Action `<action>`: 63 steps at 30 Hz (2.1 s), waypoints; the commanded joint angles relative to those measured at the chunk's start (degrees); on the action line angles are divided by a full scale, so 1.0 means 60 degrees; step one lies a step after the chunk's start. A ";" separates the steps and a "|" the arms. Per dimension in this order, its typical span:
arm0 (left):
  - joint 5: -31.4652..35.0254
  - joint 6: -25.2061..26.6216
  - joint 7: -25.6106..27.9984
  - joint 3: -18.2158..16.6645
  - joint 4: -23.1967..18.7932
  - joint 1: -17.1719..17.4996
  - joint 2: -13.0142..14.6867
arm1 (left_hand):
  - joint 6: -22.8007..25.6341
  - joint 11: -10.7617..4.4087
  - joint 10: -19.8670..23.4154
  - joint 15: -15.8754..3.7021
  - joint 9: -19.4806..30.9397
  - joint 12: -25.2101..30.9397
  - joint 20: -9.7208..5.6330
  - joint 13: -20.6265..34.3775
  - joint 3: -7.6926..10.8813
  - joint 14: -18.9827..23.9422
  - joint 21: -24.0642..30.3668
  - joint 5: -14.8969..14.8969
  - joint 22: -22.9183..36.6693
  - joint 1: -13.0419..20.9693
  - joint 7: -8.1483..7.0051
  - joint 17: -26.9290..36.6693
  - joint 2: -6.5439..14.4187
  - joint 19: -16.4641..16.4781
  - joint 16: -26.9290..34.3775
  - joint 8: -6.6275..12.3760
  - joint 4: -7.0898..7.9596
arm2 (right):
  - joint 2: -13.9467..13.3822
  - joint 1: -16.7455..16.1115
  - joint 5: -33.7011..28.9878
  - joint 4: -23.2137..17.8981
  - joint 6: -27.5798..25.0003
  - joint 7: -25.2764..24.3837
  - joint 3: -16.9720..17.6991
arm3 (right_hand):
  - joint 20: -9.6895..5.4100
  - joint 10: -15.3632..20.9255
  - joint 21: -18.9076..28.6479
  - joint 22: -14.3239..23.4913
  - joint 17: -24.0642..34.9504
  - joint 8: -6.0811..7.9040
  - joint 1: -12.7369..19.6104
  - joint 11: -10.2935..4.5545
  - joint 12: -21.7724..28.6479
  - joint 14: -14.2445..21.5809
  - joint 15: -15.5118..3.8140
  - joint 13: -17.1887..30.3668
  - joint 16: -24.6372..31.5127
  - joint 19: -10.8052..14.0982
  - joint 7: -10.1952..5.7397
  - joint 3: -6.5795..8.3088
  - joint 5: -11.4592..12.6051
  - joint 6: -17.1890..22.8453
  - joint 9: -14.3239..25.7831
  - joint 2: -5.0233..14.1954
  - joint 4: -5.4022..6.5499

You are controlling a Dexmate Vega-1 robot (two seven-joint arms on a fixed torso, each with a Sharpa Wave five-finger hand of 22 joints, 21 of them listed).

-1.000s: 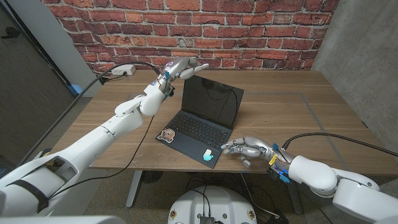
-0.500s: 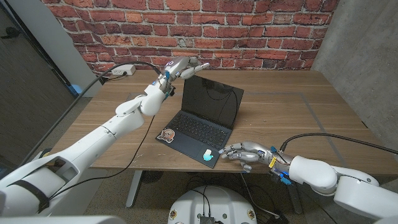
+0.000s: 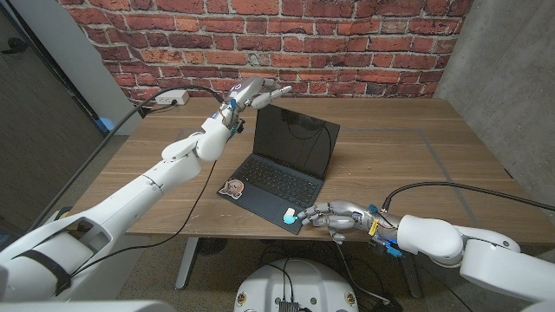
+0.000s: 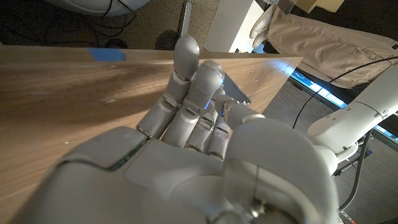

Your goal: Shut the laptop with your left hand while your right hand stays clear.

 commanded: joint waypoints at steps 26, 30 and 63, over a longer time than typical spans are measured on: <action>0.0212 0.0154 0.0182 -0.0355 -0.0927 0.0653 0.0289 | 0.0038 0.0013 0.0077 -0.0969 0.0020 -0.0055 -0.0066 0.0051 -0.0041 0.0110 -0.0069 0.0040 0.0032 0.0156 0.0002 0.0001 0.0040 0.0050 -0.0027 0.0030 -0.0016 | -0.0121 0.1312 0.0151 0.0190 -0.0893 0.0832 -0.1099 | -0.0494 -0.0625 0.1753 0.1243 0.0468 0.0102 0.0014 0.0094 0.0095 0.0343 -0.0006 -0.0056 -0.0479 0.0212 0.0187 0.0202 0.3074 -0.0428 -0.0053 -0.0253 -0.0286; 0.0133 0.0187 0.0158 -0.0417 -0.0994 0.0738 0.0282 | 0.0035 -0.0002 0.0049 -0.0975 0.0020 -0.0074 -0.0058 0.0056 -0.0030 0.0092 -0.0078 0.0042 0.0033 0.0166 0.0018 0.0001 0.0058 0.0040 -0.0042 0.0026 -0.0015 | -0.0132 0.1315 0.0221 0.0183 -0.0958 0.0816 -0.1129 | -0.0496 -0.0617 0.1707 0.1272 0.0393 0.0101 -0.0165 0.0102 0.0098 0.0326 -0.0008 -0.0060 -0.0573 0.0018 0.0267 0.0164 0.3136 -0.0450 -0.0056 -0.0286 -0.0214; 0.0091 0.1329 -0.0804 -0.0144 -0.1296 0.0572 0.0191 | -0.0299 -0.0023 -0.0205 -0.0959 0.0027 -0.0310 0.0028 0.0019 0.0070 -0.0326 -0.0226 0.0031 0.0039 0.0258 0.0037 -0.0020 0.0128 -0.0183 -0.0283 -0.0127 -0.0007 | 0.0412 0.2142 -0.0717 0.0156 -0.1762 0.0869 -0.1773 | -0.0473 -0.0520 0.1588 0.1745 0.0829 0.0097 -0.3520 0.0335 0.0078 0.0228 0.0022 -0.0079 -0.0784 -0.0310 0.0545 -0.0245 0.2902 -0.0490 -0.0093 -0.0319 0.1607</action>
